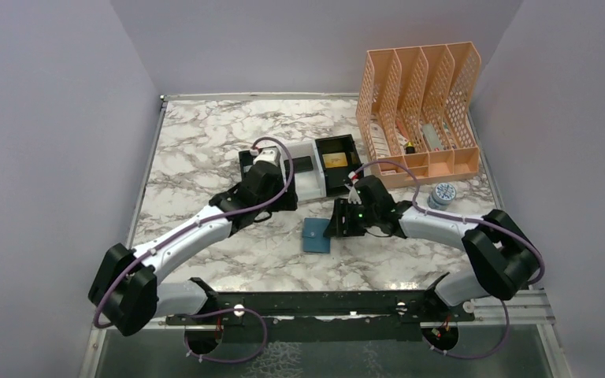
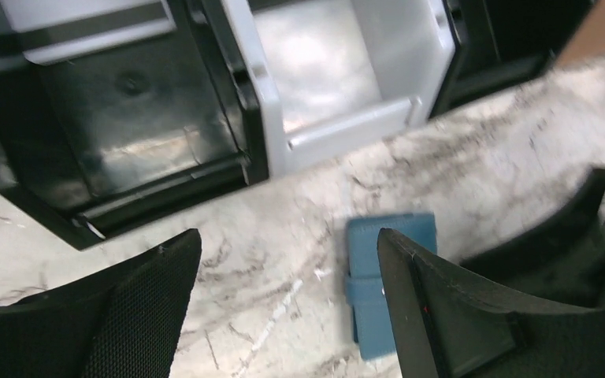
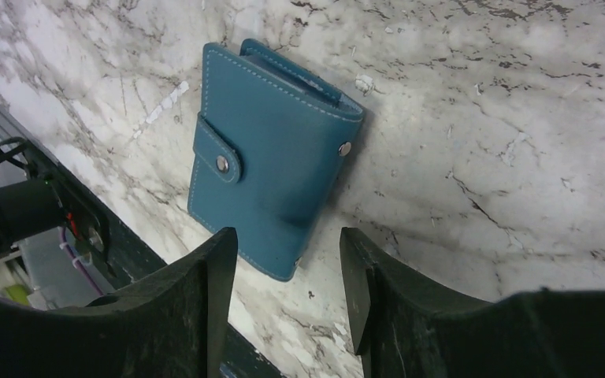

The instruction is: Take the credit cards out of the card holder

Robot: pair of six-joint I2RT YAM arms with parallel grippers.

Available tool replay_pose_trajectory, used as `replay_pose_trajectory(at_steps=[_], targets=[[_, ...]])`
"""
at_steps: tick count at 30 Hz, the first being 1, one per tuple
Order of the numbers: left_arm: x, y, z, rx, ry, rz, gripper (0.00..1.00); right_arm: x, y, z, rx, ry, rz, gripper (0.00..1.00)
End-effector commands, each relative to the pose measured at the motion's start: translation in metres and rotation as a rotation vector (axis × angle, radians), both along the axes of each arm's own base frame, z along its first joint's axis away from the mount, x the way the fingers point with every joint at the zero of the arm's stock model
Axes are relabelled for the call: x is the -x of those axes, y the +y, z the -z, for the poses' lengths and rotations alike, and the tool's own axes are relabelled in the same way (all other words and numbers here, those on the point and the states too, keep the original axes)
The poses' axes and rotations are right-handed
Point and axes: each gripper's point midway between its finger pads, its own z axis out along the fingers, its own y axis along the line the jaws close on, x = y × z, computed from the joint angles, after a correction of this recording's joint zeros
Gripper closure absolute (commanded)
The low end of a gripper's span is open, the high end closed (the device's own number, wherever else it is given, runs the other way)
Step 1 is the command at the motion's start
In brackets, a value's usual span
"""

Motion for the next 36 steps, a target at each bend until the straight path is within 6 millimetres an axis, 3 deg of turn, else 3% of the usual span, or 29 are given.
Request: replay_pose_trajectory(at_steps=[1,6,13,18,25,36], targets=[[0.037,-0.026,-0.004,0.173,0.018,0.197,0.15,-0.004,0.012,0.006,-0.055,0.011,0.008,0.5],[0.065,-0.033,-0.001,0.279,0.053,0.27,0.1,-0.004,0.009,0.024,-0.038,0.034,0.036,0.55],[0.071,-0.034,0.013,0.291,0.077,0.271,0.06,-0.001,0.009,0.039,-0.045,0.064,0.06,0.63],[0.075,-0.042,0.026,0.251,0.12,0.3,0.15,-0.002,0.008,0.04,-0.059,0.058,0.085,0.75],[0.078,-0.05,0.047,0.118,0.155,0.296,0.27,0.001,0.017,0.026,-0.113,0.068,0.047,0.99],[0.078,-0.059,0.069,-0.036,0.194,0.278,0.42,-0.002,0.017,0.005,-0.132,0.038,0.053,0.99]])
